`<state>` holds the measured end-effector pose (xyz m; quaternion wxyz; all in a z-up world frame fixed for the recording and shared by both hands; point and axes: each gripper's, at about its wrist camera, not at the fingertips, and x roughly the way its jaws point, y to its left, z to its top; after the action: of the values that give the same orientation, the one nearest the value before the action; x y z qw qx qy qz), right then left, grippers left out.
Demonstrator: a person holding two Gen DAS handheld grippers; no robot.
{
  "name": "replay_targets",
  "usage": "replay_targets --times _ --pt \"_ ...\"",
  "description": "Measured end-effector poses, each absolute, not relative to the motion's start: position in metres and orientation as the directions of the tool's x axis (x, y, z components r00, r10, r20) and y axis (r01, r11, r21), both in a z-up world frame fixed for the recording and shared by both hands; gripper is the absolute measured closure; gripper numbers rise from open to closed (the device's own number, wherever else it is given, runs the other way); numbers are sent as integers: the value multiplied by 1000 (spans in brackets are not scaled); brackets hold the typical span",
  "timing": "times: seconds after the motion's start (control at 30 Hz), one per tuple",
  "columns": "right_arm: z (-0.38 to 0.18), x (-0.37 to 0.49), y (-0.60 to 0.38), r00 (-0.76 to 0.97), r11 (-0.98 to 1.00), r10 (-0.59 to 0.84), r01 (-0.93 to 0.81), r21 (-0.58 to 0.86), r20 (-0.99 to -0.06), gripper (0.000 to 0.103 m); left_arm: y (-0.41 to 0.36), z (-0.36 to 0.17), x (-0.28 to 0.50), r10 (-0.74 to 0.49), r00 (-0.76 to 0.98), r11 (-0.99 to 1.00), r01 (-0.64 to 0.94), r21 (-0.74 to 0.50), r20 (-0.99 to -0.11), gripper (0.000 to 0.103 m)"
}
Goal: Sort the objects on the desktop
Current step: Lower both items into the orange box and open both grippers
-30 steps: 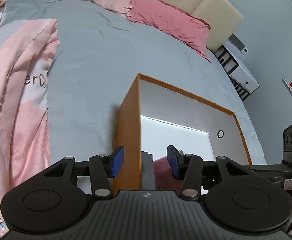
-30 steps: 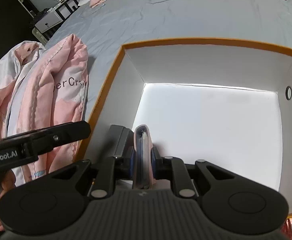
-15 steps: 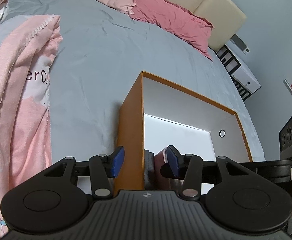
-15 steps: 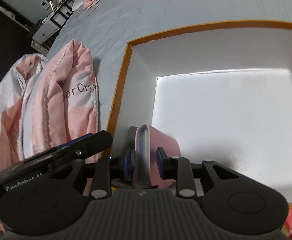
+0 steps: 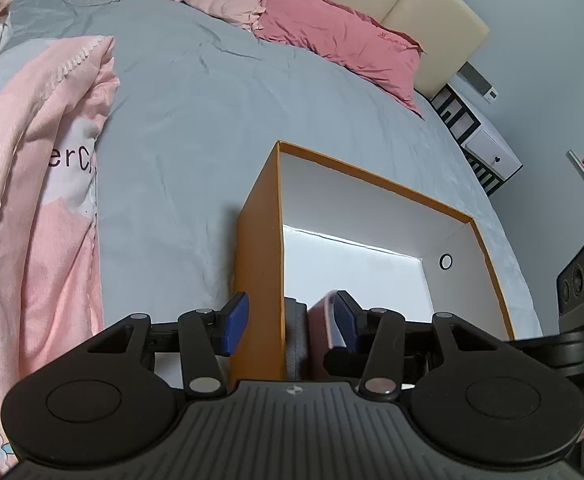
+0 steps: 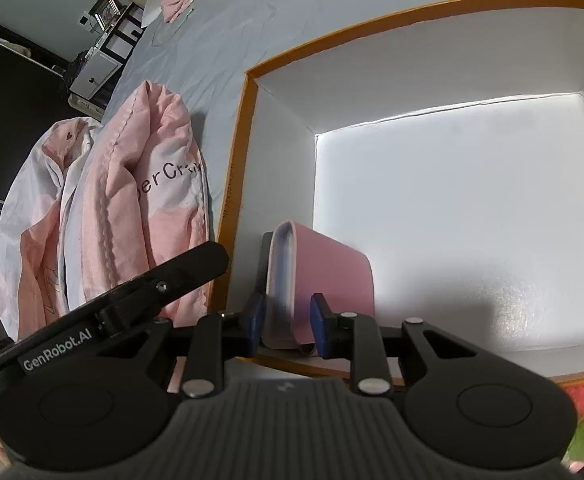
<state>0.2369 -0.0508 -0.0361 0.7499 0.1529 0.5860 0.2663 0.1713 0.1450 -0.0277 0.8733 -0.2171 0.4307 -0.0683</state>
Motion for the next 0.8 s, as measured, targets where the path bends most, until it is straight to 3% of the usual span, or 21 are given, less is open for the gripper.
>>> replay_targets --times 0.47,0.63,0.8 --pt "-13 220 -65 263 802 588 -316 507 -765 70 123 -5 155 -247 679 934 -22 -356 -691 49" --pt "14 188 -78 396 786 604 -441 433 -691 70 108 11 137 -244 711 947 29 -320 -659 49" --pt "29 152 -100 516 808 572 -487 331 -637 62 89 22 114 -233 768 965 105 -242 -597 49"
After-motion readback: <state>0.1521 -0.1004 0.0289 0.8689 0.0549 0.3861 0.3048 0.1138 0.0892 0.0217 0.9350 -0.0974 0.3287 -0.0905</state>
